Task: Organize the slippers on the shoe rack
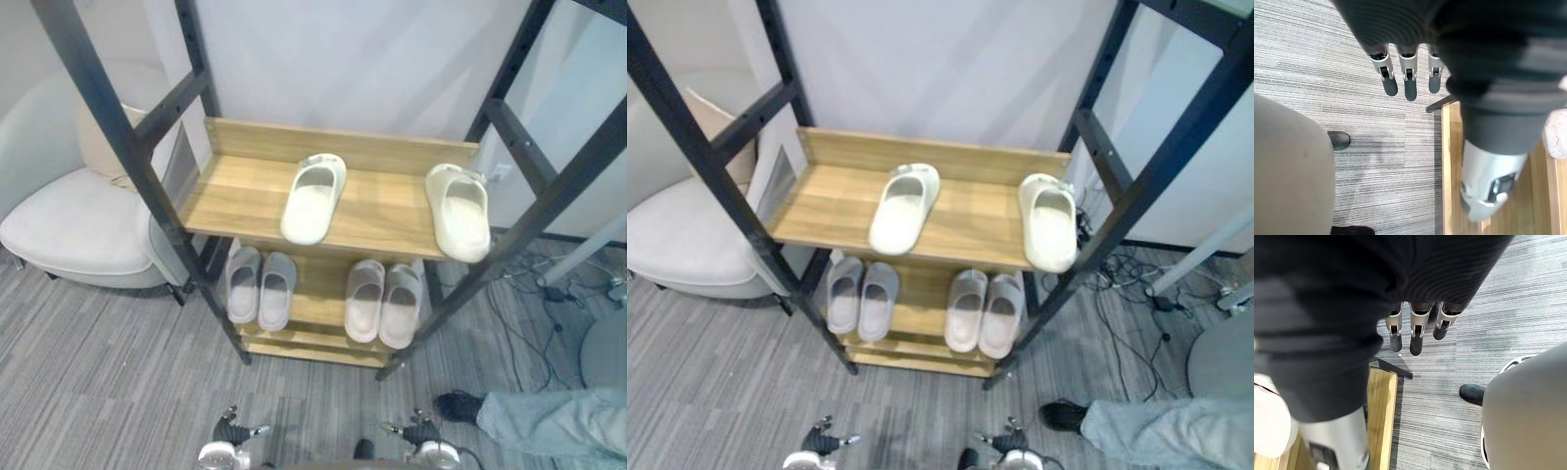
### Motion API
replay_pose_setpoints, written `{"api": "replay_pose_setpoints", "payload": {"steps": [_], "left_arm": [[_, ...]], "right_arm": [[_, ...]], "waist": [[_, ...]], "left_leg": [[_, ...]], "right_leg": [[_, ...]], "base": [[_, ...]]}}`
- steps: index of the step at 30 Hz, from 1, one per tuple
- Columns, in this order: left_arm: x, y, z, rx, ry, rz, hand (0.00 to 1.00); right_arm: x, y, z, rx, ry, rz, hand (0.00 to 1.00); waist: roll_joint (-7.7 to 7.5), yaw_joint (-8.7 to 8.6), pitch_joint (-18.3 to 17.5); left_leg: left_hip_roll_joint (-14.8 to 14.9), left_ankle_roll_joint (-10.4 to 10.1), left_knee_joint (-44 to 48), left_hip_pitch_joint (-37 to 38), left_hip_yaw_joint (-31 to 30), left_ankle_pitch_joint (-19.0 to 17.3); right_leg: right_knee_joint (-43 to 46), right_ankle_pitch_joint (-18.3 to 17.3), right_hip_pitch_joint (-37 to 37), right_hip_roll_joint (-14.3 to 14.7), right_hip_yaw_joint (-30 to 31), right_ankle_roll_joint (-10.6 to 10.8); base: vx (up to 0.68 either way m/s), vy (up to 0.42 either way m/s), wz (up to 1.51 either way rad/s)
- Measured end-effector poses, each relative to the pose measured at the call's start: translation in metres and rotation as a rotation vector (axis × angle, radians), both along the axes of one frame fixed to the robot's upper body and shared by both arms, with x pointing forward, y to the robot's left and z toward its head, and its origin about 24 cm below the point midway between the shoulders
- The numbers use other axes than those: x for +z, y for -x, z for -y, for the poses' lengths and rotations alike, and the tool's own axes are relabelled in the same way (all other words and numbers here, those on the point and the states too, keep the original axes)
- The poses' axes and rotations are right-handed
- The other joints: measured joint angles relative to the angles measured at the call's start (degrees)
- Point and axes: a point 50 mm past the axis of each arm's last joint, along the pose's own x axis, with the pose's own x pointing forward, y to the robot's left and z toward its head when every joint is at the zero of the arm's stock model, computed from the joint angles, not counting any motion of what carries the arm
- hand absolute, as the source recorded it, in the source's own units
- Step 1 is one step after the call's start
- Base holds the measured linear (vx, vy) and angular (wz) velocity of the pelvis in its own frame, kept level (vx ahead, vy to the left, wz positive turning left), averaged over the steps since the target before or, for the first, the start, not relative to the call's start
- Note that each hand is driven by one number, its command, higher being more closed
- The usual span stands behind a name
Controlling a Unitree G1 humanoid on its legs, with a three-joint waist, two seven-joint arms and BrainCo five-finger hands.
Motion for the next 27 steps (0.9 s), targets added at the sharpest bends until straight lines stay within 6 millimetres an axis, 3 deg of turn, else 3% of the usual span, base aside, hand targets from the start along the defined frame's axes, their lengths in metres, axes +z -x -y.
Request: {"api": "replay_pose_setpoints", "payload": {"steps": [23,26,27], "left_arm": [[0.0,-0.008,0.011,-0.105,-0.001,-0.001,0.0],[0.001,-0.013,0.016,-0.159,-0.004,0.006,0.0],[0.002,-0.018,0.026,-0.238,-0.003,0.018,0.0]], "right_arm": [[0.0,0.001,0.003,-0.023,0.004,-0.002,0.0],[0.0,0.001,0.003,-0.022,0.004,-0.002,0.0],[0.0,0.001,0.003,-0.02,0.005,-0.003,0.0]], "waist": [[0.37,-0.08,0.1],[0.39,-0.12,0.2],[0.44,-0.13,0.2]], "left_leg": [[0.0,0.0,-0.2,0.1,0.2,0.0],[0.0,0.0,-0.2,0.1,0.3,0.0],[0.0,0.0,-0.2,0.1,0.3,0.0]], "right_leg": [[0.0,-0.1,0.0,0.0,0.2,0.1],[0.0,-0.1,0.0,0.1,0.3,0.1],[0.0,-0.1,0.0,0.1,0.4,0.1]], "base": [[0.0,0.0,0.0],[0.0,0.0,0.0],[0.0,0.0,0.0]]}}
